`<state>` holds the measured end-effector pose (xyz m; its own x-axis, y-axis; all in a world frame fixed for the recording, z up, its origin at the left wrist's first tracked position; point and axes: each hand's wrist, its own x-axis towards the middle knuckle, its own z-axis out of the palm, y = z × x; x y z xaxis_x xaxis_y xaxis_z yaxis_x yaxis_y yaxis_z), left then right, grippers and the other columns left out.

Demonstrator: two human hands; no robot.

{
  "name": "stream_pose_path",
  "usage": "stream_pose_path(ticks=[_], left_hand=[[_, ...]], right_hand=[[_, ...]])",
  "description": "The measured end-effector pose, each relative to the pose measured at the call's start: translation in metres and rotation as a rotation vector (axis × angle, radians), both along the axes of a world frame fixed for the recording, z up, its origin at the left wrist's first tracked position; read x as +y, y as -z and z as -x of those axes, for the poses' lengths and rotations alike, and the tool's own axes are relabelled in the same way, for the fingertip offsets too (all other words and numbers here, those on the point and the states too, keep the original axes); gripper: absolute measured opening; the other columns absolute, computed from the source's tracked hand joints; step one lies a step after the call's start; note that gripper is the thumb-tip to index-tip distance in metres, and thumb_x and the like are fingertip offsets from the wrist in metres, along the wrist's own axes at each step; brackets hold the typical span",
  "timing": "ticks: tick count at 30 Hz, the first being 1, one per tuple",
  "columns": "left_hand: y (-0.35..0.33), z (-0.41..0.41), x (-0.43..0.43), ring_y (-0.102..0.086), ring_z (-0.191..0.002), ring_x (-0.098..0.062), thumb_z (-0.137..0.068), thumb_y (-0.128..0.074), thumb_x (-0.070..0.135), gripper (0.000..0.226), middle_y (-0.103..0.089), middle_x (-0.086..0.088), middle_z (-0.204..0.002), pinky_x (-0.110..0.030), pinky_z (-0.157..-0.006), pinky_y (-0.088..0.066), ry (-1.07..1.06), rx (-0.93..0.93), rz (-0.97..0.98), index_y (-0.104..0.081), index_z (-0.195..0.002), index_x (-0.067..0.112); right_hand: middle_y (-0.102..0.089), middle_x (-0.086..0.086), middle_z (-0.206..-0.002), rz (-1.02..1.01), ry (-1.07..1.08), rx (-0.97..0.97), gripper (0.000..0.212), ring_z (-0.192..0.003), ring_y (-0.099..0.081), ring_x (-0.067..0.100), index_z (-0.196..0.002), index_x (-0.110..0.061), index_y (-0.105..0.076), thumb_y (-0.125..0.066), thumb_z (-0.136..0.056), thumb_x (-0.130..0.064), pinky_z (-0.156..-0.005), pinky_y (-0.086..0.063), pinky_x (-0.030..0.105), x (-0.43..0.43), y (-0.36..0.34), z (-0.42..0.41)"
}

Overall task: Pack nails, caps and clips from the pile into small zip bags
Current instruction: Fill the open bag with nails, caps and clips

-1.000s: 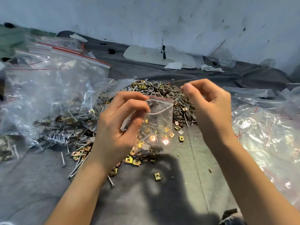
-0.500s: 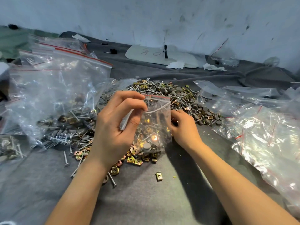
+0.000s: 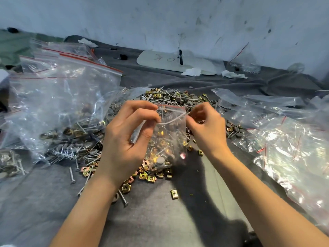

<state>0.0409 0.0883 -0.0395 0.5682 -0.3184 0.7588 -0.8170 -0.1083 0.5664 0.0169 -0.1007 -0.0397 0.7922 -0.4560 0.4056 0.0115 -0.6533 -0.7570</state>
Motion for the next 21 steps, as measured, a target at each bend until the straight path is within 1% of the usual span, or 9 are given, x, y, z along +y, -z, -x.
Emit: stream_pose_path(ticks=[3, 5, 8, 10, 11, 14, 15, 18, 21], left_hand=[[-0.001, 0.003, -0.002, -0.059, -0.107, -0.024, -0.092, -0.053, 0.013, 0.015, -0.060, -0.006, -0.110, -0.049, -0.086, -0.050, 0.051, 0.001, 0.003, -0.066, -0.093, 0.007], [-0.002, 0.005, -0.004, -0.060, -0.106, -0.024, -0.092, -0.053, 0.012, 0.014, -0.060, -0.006, -0.111, -0.050, -0.085, -0.050, 0.064, -0.009, -0.015, -0.066, -0.093, 0.007], [-0.003, 0.007, -0.006, -0.059, -0.106, -0.022, -0.092, -0.053, 0.012, 0.015, -0.059, -0.006, -0.111, -0.046, -0.085, -0.051, 0.077, -0.018, -0.026, -0.066, -0.093, 0.005], [-0.003, 0.007, -0.005, -0.060, -0.106, -0.024, -0.092, -0.053, 0.011, 0.015, -0.059, -0.008, -0.111, -0.048, -0.085, -0.051, 0.081, -0.017, -0.019, -0.066, -0.093, 0.004], [-0.003, 0.007, -0.005, -0.060, -0.106, -0.025, -0.092, -0.053, 0.011, 0.015, -0.060, -0.008, -0.111, -0.049, -0.085, -0.050, 0.077, -0.015, -0.017, -0.066, -0.093, 0.003], [-0.002, 0.007, -0.005, -0.060, -0.106, -0.025, -0.092, -0.053, 0.012, 0.016, -0.060, -0.006, -0.110, -0.051, -0.085, -0.051, 0.062, -0.002, -0.002, -0.066, -0.092, 0.003], [-0.002, 0.006, -0.004, -0.060, -0.106, -0.025, -0.093, -0.052, 0.013, 0.016, -0.060, -0.006, -0.110, -0.051, -0.085, -0.051, 0.062, 0.005, 0.006, -0.066, -0.092, 0.004], [-0.001, 0.005, -0.004, -0.060, -0.107, -0.024, -0.093, -0.052, 0.013, 0.015, -0.060, -0.006, -0.110, -0.049, -0.088, -0.051, 0.063, 0.019, 0.019, -0.066, -0.094, 0.006], [-0.002, 0.002, -0.001, -0.059, -0.108, -0.020, -0.093, -0.050, 0.015, 0.013, -0.060, -0.004, -0.110, -0.042, -0.089, -0.051, 0.055, 0.034, 0.044, -0.063, -0.093, 0.014]], right_hand=[[-0.063, -0.006, -0.074, -0.236, -0.121, -0.275, 0.010, -0.066, -0.057, 0.005, -0.084, -0.018, -0.059, -0.069, -0.085, -0.017, -0.061, -0.043, 0.017, 0.016, -0.033, 0.019], [-0.064, -0.007, -0.075, -0.209, -0.229, -0.380, 0.009, -0.070, -0.059, 0.005, -0.081, -0.019, -0.061, -0.069, -0.084, -0.017, -0.065, -0.044, 0.018, 0.027, -0.049, 0.037], [-0.065, -0.009, -0.079, -0.017, -0.262, -0.315, 0.006, -0.080, -0.060, 0.015, -0.080, -0.018, -0.064, -0.068, -0.084, -0.021, -0.073, -0.048, 0.034, 0.035, -0.054, 0.046], [-0.067, -0.006, -0.085, 0.002, -0.250, -0.256, 0.008, -0.088, -0.061, 0.020, -0.079, -0.015, -0.066, -0.067, -0.083, -0.022, -0.080, -0.049, 0.044, 0.033, -0.051, 0.045], [-0.067, -0.005, -0.086, -0.041, -0.249, -0.253, 0.009, -0.088, -0.062, 0.018, -0.080, -0.014, -0.066, -0.066, -0.084, -0.022, -0.079, -0.049, 0.042, 0.030, -0.050, 0.044], [-0.064, -0.011, -0.077, -0.163, -0.217, -0.326, 0.009, -0.072, -0.056, 0.000, -0.084, -0.014, -0.066, -0.062, -0.088, -0.022, -0.066, -0.042, 0.017, 0.021, -0.048, 0.041], [-0.063, -0.011, -0.076, -0.181, -0.204, -0.352, 0.009, -0.069, -0.054, -0.003, -0.085, -0.014, -0.065, -0.061, -0.089, -0.021, -0.064, -0.039, 0.012, 0.019, -0.047, 0.040], [-0.065, -0.006, -0.080, -0.151, -0.170, -0.331, 0.008, -0.071, -0.055, 0.000, -0.086, -0.014, -0.065, -0.059, -0.090, -0.017, -0.066, -0.041, 0.014, 0.012, -0.037, 0.033], [-0.065, -0.007, -0.085, -0.013, -0.145, -0.101, 0.010, -0.080, -0.059, 0.007, -0.086, -0.018, -0.066, -0.060, -0.090, -0.012, -0.075, -0.048, 0.027, 0.007, -0.018, 0.020]])
